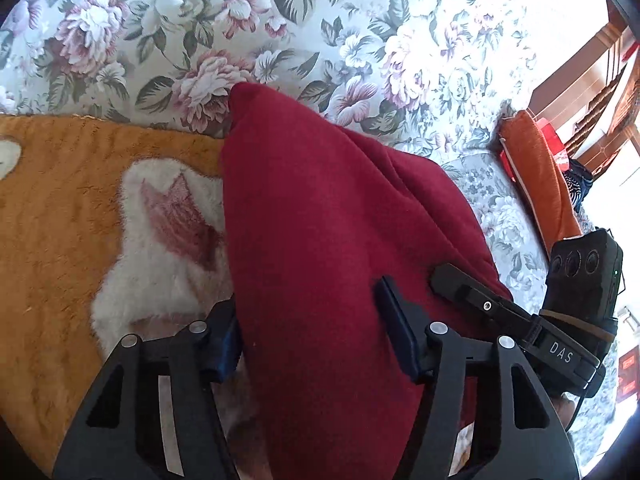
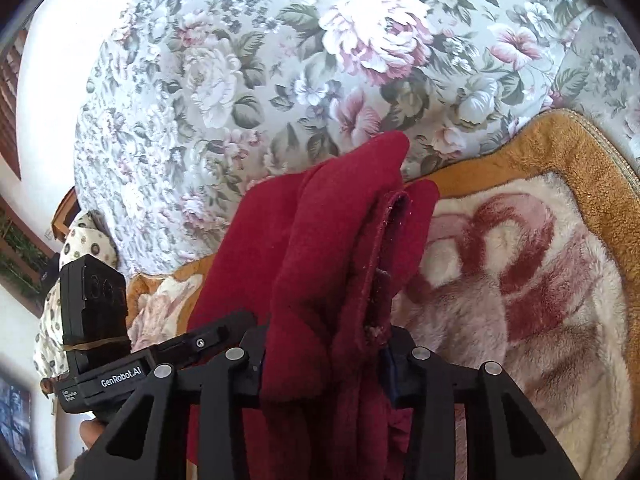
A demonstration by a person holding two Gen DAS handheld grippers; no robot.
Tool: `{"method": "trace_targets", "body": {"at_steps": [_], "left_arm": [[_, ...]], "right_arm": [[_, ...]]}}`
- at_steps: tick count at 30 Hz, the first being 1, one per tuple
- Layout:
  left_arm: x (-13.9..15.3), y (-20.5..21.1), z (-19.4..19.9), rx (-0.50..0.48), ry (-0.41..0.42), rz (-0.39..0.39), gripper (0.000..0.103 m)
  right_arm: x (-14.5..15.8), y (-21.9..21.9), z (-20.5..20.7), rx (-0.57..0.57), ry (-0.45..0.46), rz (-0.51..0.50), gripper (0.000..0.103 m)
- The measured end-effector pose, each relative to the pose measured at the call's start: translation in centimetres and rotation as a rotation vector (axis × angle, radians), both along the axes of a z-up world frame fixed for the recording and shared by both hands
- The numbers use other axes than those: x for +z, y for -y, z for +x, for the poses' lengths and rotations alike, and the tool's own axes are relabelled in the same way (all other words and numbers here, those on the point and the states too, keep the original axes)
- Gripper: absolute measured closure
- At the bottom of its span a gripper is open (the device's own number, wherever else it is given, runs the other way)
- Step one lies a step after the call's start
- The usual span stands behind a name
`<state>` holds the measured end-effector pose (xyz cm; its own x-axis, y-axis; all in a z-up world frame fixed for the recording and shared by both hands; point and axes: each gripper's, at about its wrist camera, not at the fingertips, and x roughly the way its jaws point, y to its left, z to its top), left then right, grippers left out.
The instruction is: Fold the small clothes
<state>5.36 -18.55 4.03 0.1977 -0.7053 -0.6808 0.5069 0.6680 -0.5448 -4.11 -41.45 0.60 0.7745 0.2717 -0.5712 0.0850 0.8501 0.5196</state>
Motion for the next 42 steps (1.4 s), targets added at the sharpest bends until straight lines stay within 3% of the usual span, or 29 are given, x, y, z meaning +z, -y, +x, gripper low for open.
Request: {"method": "trace_targets", "body": {"at_steps": [5,8,10,12,15,18,21,26,35,38,42], "left_arm": [[1.9,-6.0,-4.7,0.053,0.001,0.018,0.042],[0.5,-8.6,-7.3,0.093,-0.033,0.069,0.042],[-1.2,-9.0,-8.0,0.11,-0.046,0.141,0.042],[-1.8,-9.6,-8.8,0.12,-0.026,0.15,0.038],[0.1,-10.1,-10.0,0.144,0.063,0.195,0.038],[1.7,-10.1,-11.0,0.178,0.171,0.247,0.038],[1.8,-9.4,-11.0,0.191,0.214,0.292,0.038],[0.5,-8.4,-10.3,0.207,0.214,0.327,0.038],[-1.0,-7.7,-8.9,0.203,0.212,0.331,0.031],[-1.1,-7.7,-8.6,0.208,0.201,0.322,0.031],[-1.0,-7.9,-8.8,0.213,0.213,0.33,0.031]], "right_arm": [[1.9,-4.8,-3.5,0.092,0.02,0.004,0.064],[1.3,-7.9,-5.4,0.147,0.001,-0.023,0.062],[-0.4,-9.3,-5.4,0.15,-0.063,-0.062,0.06],[-2.7,-9.8,-5.1,0.12,-0.165,-0.117,0.058],[-1.8,-9.8,-7.1,0.079,-0.128,-0.11,0.058],[0.9,-9.9,-9.4,0.029,-0.06,-0.174,0.058],[3.6,-10.8,-10.5,0.046,0.006,-0.258,0.07],[3.6,-13.3,-8.0,0.106,-0.018,-0.343,0.084],[-1.5,-12.4,-3.2,0.075,-0.14,-0.368,0.089],[-1.4,-12.6,-2.8,0.078,-0.138,-0.39,0.09],[-0.3,-12.1,-4.0,0.074,-0.129,-0.334,0.089]]}}
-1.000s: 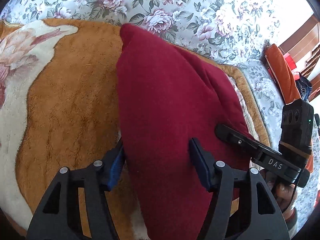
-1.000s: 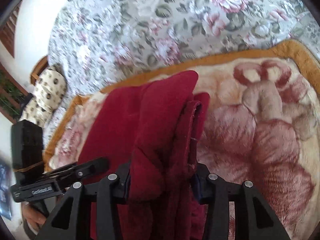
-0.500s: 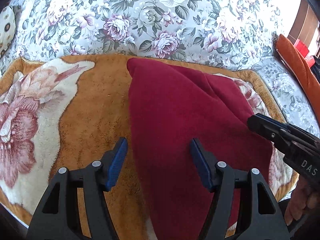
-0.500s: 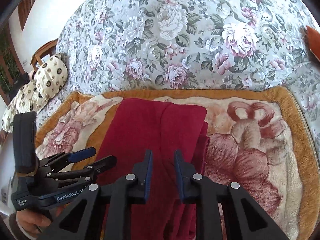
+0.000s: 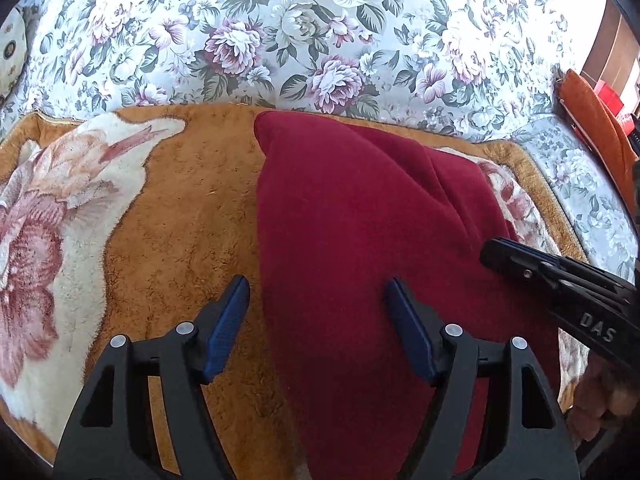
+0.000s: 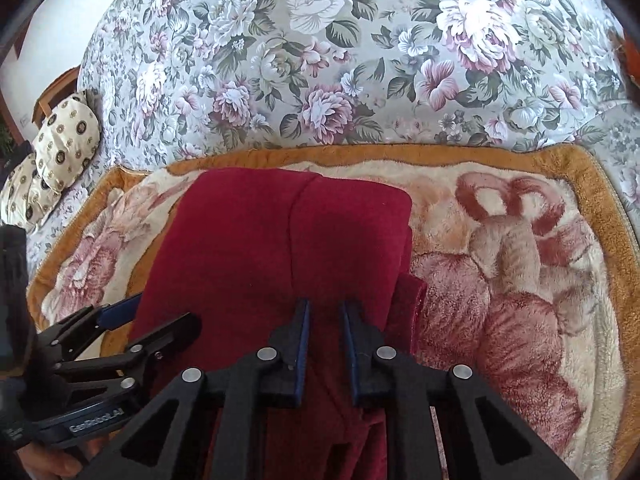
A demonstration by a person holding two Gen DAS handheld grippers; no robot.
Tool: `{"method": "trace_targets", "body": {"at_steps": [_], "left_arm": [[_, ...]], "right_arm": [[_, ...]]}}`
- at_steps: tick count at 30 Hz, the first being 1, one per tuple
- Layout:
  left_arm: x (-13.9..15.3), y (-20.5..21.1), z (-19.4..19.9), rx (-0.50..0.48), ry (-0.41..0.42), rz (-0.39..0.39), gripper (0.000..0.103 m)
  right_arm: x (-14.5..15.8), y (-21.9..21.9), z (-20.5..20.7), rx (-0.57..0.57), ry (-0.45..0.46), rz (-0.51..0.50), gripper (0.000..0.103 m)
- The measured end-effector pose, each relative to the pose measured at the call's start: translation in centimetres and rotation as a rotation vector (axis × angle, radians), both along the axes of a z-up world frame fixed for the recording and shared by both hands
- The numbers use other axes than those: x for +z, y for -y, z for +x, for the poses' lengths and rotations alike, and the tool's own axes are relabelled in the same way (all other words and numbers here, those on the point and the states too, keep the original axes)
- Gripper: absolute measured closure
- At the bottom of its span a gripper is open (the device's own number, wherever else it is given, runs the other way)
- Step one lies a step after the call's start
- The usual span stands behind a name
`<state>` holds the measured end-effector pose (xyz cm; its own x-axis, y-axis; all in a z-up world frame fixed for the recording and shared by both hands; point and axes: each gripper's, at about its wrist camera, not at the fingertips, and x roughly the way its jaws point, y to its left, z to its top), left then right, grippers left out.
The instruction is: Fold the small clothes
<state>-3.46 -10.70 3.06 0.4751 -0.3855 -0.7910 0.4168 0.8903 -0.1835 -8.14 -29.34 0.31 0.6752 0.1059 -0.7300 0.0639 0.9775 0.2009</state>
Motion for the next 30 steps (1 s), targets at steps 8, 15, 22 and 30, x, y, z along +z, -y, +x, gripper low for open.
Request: {"method": "trace_targets", "body": {"at_steps": [8,15,22,30], "left_arm": [[0.1,0.0,-0.7,0.018,0.018,0.011,0.031],[0.0,-0.3,-1.4,0.028,0.037,0.007,0.03],[0.7,-1.1,-2.4,0.036,0.044,0.007,0.03],[1.1,-0.9,-4.1,0.017,0.094,0.039,0.03]], "right_arm": [[0.8,-2.0,-5.7,0.007,0.036,-0.081,0.087],[-1.0,-1.7,-5.4,-0.027,0.041,-0.126,0.087],[1.7,0.2,-6.8,-0.082,0.108,0.009,0.085],[-1.1,-3.6,-7.8,-0.012,0.015,-0.142,0.085]]}}
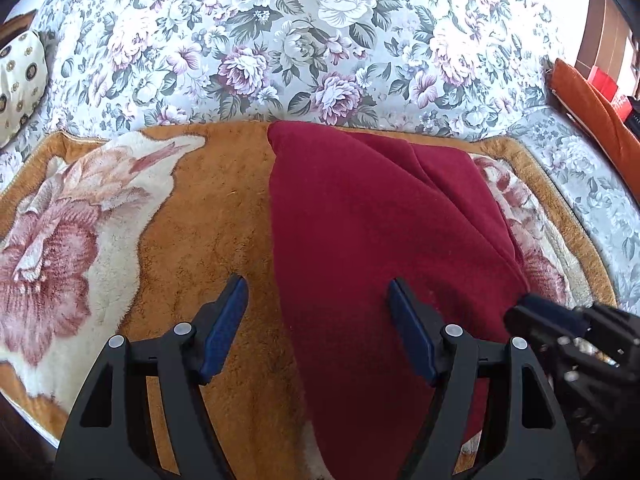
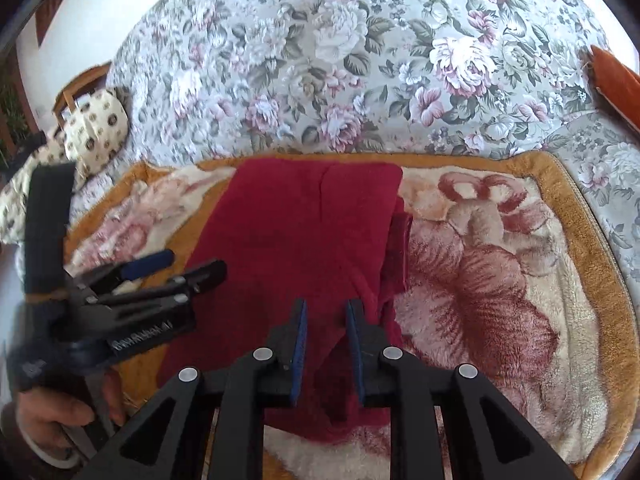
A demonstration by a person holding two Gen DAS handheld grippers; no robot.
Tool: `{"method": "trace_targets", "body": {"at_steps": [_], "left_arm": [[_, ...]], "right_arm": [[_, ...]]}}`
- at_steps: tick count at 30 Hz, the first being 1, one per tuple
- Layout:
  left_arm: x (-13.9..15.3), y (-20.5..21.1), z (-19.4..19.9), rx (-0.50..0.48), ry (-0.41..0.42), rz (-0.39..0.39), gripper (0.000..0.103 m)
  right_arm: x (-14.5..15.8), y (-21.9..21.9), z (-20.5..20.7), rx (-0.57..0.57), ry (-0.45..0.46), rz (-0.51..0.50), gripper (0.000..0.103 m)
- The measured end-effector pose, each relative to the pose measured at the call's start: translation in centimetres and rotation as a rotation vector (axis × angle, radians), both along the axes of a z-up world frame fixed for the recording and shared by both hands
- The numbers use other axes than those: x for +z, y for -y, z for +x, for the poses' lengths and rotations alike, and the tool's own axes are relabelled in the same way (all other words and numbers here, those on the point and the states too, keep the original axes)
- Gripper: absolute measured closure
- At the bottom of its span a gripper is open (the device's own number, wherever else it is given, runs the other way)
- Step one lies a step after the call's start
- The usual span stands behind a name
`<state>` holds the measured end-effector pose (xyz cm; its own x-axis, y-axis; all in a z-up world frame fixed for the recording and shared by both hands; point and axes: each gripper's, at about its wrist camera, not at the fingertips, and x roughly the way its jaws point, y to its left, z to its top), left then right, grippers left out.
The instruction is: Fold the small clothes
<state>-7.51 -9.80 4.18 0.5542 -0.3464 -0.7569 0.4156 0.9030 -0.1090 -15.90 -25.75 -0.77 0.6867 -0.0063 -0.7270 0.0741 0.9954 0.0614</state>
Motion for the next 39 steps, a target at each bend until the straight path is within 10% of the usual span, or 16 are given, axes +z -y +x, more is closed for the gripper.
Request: {"method": "trace_targets", "body": {"at_steps": [39], "left_arm": [[3.3,-0.7,-5.5,0.006,0.25,0.087,0.03]], "right_arm": [[2.1,0.5,-4.9,-0.109,0.093,0.079,0.083]]}}
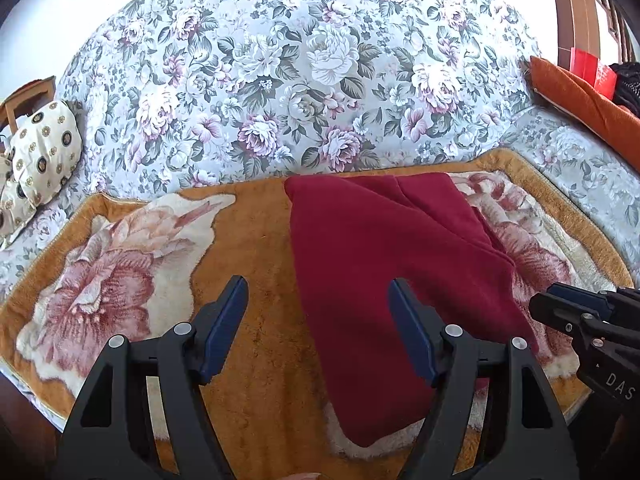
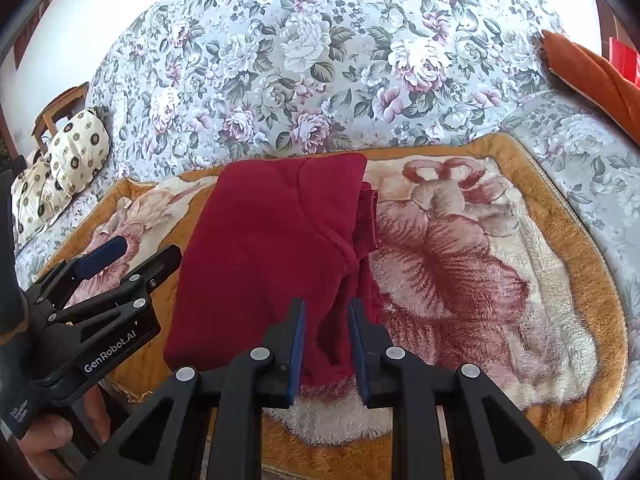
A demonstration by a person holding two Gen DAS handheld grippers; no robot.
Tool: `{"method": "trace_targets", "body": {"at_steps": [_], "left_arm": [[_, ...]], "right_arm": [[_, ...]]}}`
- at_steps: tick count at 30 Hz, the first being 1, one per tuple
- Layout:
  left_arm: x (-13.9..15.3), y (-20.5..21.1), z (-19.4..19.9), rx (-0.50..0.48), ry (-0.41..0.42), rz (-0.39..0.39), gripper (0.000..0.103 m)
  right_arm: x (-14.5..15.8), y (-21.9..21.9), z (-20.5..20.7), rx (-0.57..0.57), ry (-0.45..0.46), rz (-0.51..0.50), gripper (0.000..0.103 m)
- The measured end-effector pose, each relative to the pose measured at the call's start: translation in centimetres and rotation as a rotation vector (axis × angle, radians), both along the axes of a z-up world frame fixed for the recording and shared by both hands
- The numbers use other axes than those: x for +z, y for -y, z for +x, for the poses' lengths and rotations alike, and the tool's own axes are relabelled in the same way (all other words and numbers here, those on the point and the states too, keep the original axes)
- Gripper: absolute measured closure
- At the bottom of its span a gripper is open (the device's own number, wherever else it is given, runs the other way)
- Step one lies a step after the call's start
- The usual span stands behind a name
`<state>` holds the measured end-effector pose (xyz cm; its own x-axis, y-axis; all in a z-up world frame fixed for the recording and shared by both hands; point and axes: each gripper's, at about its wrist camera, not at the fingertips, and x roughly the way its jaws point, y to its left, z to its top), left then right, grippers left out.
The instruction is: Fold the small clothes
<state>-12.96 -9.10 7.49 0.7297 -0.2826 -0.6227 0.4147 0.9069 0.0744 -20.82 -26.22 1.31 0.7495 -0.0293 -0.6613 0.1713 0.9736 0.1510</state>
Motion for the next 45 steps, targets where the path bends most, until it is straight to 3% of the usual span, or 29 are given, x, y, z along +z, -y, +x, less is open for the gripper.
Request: {"method": "trace_targets", "body": {"at_steps": [27,36,45], "left_arm": [[-0.6,0.0,0.7,0.012,-0.03,-0.005,0.03],[-1.6,0.5,0.7,0.015,-0.049,0.026,0.03],[-1.7,0.4,1.0,0.014,-0.081,-0.008,0.03]], "right_arm": [[-0.4,-1.0,1.7,0.039,-0.017,-0.009,0.082],[-0.9,-0.7,2.1,0.028,-0.028,-0.011,0.082],[-0.6,-0.9,2.0,0.012,-0.011,-0.046,0.082]]}}
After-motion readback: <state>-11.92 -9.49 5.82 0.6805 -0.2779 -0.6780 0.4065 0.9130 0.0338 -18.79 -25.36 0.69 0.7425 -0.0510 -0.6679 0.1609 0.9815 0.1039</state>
